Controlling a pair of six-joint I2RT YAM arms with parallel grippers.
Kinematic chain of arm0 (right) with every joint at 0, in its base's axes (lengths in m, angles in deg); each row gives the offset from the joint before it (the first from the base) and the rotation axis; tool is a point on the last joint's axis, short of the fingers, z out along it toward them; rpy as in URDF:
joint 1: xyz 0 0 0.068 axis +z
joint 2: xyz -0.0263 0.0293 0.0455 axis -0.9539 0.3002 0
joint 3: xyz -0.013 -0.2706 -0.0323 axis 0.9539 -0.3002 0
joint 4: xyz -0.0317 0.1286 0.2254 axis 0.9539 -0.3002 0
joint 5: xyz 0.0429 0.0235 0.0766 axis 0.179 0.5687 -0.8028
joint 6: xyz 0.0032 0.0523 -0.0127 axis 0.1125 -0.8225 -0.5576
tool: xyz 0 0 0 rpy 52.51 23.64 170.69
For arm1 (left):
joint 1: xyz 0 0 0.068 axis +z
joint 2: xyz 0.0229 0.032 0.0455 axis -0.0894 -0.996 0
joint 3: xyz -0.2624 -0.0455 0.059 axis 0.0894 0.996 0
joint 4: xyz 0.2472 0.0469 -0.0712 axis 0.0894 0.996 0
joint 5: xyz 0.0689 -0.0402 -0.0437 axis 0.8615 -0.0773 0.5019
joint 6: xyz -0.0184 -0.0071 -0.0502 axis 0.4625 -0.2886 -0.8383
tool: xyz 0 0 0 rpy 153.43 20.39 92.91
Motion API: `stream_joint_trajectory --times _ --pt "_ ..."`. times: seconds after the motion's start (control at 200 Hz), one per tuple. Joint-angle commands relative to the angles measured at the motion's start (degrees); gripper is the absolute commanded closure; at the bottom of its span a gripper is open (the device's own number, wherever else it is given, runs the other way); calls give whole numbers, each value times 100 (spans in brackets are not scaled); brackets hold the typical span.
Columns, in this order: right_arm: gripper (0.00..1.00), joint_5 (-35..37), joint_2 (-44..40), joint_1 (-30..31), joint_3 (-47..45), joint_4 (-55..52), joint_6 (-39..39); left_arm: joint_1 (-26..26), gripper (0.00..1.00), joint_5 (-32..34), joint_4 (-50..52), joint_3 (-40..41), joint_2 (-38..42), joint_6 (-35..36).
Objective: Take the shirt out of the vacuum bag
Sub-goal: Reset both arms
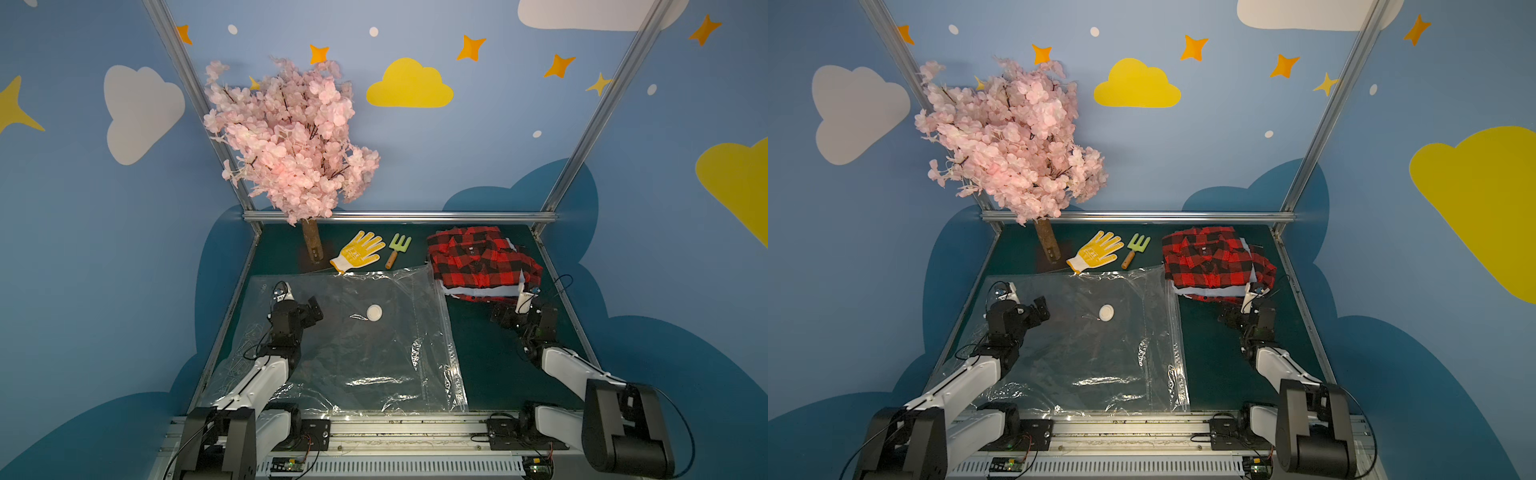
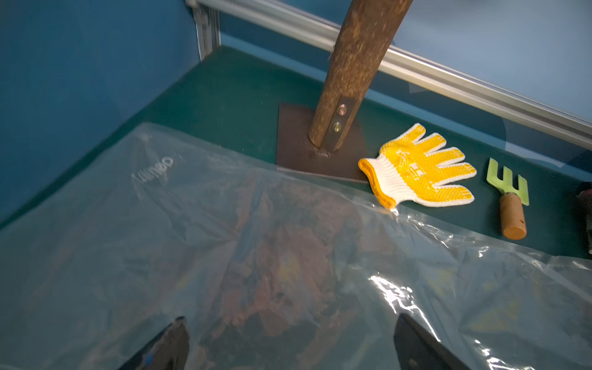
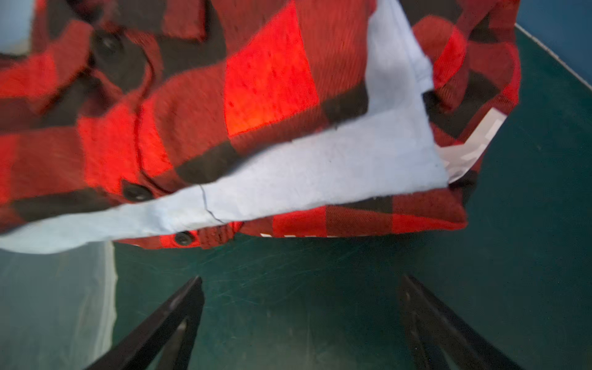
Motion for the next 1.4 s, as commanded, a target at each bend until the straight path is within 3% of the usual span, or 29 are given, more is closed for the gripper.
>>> stream_joint_trajectory --times 0.0,0.075,0.19,0.23,0.305,0.38,0.45,0.505,0.616,0.716,0.816,1.131,1.271,1.396 --pt "4 415 373 148 34 1695 610 46 0 45 -1319 40 -636 837" --pt "4 671 674 309 91 2093 989 42 0 24 -2697 344 -1230 1131" --pt "4 680 1417 402 -29 2894 1056 142 0 -523 -2738 209 -1587 1349" --pt "4 782 1778 475 -115 3687 1254 162 0 -703 -3131 213 -1967 1377" --pt "4 726 1345 455 121 2523 1218 165 0 -955 -4256 198 -2867 1563" --pt "4 822 1259 456 580 1481 1175 224 0 -919 -2484 -211 -2304 1343" --pt "4 941 1308 458 742 1124 1097 295 0 -933 -3384 -119 -2698 1328" --pt "4 960 1357 455 661 1307 1061 318 0 -956 -2964 -146 -2517 1243" --pt "4 995 1744 458 263 2842 1040 332 0 -949 -2838 -223 -2510 1205" --pt "5 1009 1541 468 420 2182 1008 332 0 -961 -3160 -141 -2624 1238" --pt "4 1017 1722 467 274 2793 1044 331 0 -959 -3110 -153 -2596 1233" --pt "4 1031 1659 481 251 2734 1033 336 0 -958 -3123 -143 -2589 1241" --pt "4 1651 1687 607 132 3019 1010 335 0 -958 -3118 -145 -2593 1243" --pt "4 1663 1683 612 144 3003 1000 341 0 -958 -3122 -143 -2593 1240"
